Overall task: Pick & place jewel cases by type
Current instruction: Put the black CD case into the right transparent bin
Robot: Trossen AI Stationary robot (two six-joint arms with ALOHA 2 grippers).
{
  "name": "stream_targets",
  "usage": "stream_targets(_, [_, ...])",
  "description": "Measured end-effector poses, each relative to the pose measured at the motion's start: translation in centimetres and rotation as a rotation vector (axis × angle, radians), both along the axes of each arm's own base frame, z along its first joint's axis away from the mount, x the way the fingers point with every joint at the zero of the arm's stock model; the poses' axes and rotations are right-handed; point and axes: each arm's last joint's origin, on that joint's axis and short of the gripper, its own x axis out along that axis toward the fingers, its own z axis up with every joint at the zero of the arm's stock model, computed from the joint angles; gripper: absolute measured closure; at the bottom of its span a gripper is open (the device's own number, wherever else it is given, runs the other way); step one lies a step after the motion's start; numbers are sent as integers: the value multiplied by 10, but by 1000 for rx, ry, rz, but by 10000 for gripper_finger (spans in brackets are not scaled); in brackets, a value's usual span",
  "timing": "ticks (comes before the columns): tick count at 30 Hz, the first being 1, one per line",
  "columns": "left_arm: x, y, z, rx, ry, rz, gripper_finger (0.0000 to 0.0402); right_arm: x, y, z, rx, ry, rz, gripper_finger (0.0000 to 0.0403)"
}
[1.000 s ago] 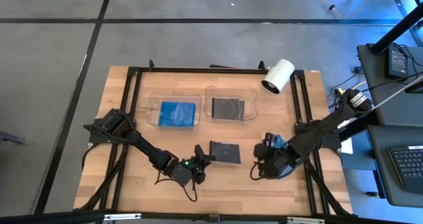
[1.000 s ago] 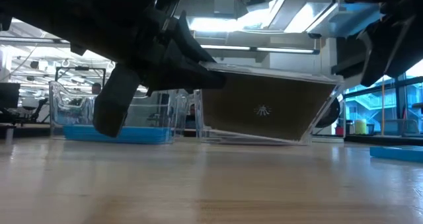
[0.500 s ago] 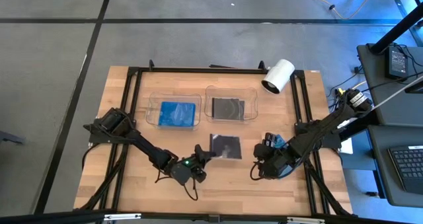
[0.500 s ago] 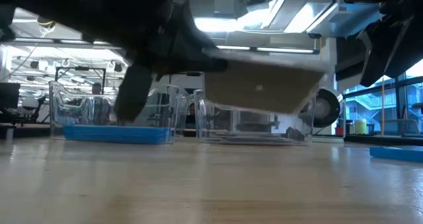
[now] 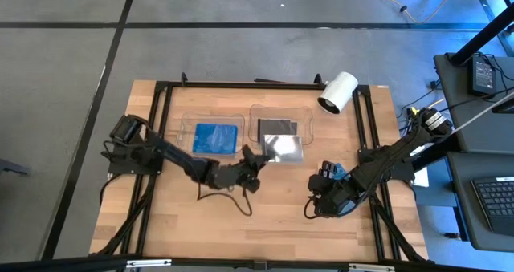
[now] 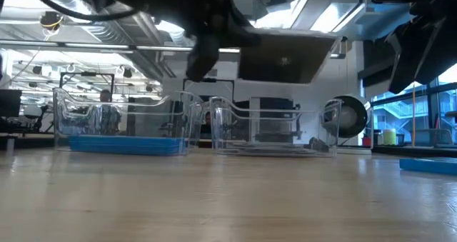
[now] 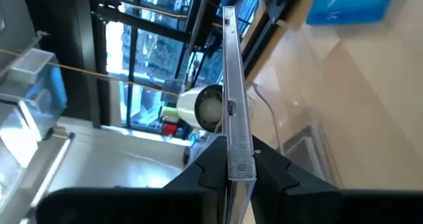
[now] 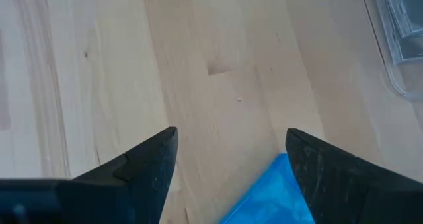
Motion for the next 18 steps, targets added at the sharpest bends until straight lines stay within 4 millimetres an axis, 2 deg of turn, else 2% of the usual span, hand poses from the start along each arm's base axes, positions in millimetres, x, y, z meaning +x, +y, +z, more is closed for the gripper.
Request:
stream_targets(10, [15,69,-9,-176,19,15,364,0,0,0,-13,-8,-4,119])
stream_targets(14, [15,92,-14,-228,35,76,360,0,0,0,-14,-8,-4,119])
stream_targets(18, [15,107,-18,-260,84,45,361,0,0,0,-14,-9,-4,119])
